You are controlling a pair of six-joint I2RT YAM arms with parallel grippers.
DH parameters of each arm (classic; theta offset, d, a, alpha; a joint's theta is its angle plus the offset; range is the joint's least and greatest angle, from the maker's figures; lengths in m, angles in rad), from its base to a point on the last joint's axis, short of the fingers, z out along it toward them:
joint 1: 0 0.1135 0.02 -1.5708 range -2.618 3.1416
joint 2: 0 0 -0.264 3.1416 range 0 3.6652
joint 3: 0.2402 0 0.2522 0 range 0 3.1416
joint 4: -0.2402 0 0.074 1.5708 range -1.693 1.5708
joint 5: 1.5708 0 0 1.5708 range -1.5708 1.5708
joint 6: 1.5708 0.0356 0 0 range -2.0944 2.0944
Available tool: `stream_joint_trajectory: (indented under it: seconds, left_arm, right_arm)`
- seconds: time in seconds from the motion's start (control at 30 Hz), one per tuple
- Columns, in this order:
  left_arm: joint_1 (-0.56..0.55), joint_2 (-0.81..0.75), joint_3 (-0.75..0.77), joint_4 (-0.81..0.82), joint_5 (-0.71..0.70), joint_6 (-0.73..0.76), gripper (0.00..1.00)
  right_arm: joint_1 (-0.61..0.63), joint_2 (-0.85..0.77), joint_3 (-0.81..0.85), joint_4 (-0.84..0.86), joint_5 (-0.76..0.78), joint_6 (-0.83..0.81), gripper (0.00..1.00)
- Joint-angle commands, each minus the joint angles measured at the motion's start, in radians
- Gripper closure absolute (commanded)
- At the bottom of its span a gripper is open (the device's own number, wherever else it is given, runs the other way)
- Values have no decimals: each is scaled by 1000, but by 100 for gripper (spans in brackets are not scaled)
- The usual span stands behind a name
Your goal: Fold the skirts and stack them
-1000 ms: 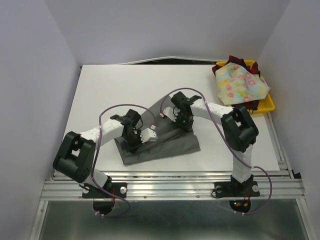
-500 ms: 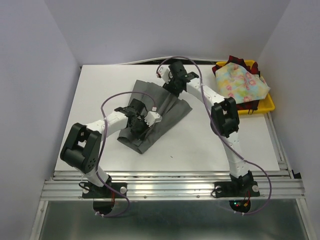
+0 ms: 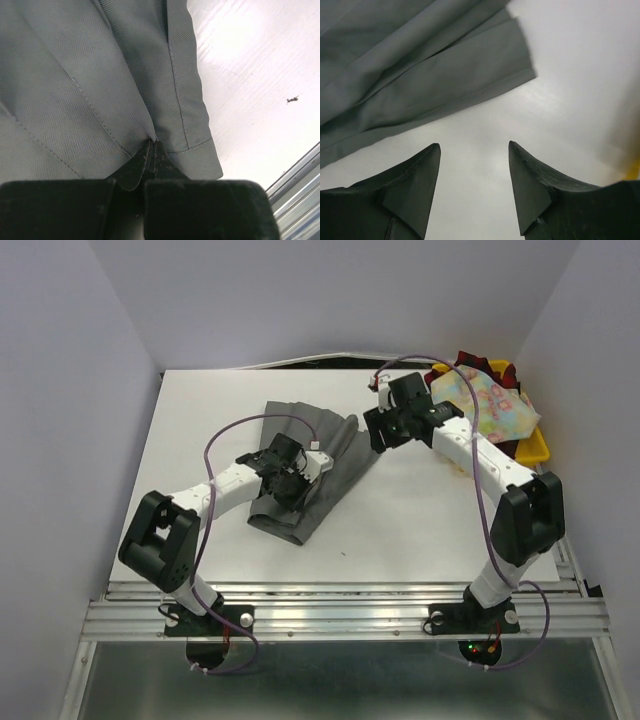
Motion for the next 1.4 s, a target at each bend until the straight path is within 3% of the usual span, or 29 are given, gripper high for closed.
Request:
stream_joint_trajectory:
  seconds: [0.0,0.1,0.2,0.43,0.53,0.63,0.77,0.87,0.9,0.93,1.03,1.2,1.3,1.37]
  left_arm:
    - [1,-66,9,46,-16,-71,100]
    - [-1,-36,22,37,5,-89,100]
    - [1,-20,25,37,24,-100,100]
    - [7,-22,6,48,53,-114,100]
    - [24,-13,0,51,76,-121,100]
    - [53,-3,2,51,114,-128,100]
    - [64,12,26,55,143,-137,100]
    - [64,27,57,52,145,-154,100]
    - [64,29,66,49,146,-155,100]
    - [64,26,68,51,148,-163,100]
    - [65,17,71,66,159,-190,100]
    - [70,14,112,77,185,-220,100]
    - [70,29,135,72,217,-224,100]
    - [70,33,140,74,228,-227,100]
  right_arm:
    - [9,-23,-199,-10,-304,289,38]
    - [9,8,-278,45,-477,416,40]
    - [9,45,-338,174,-542,519,42]
    - [9,201,-323,300,-466,558,44]
    - [9,272,-246,335,-432,541,52]
    - [9,374,-108,339,-404,523,72]
    - [9,451,59,337,-361,483,78]
    - [9,429,98,329,-323,460,73]
    - [9,410,91,320,-312,454,68]
    - [9,366,66,291,-305,441,53]
    - [9,262,-40,242,-286,446,50]
    - [9,88,-261,298,-419,548,59]
    - [9,43,-361,438,-643,755,62]
    - [18,48,-393,533,-753,805,64]
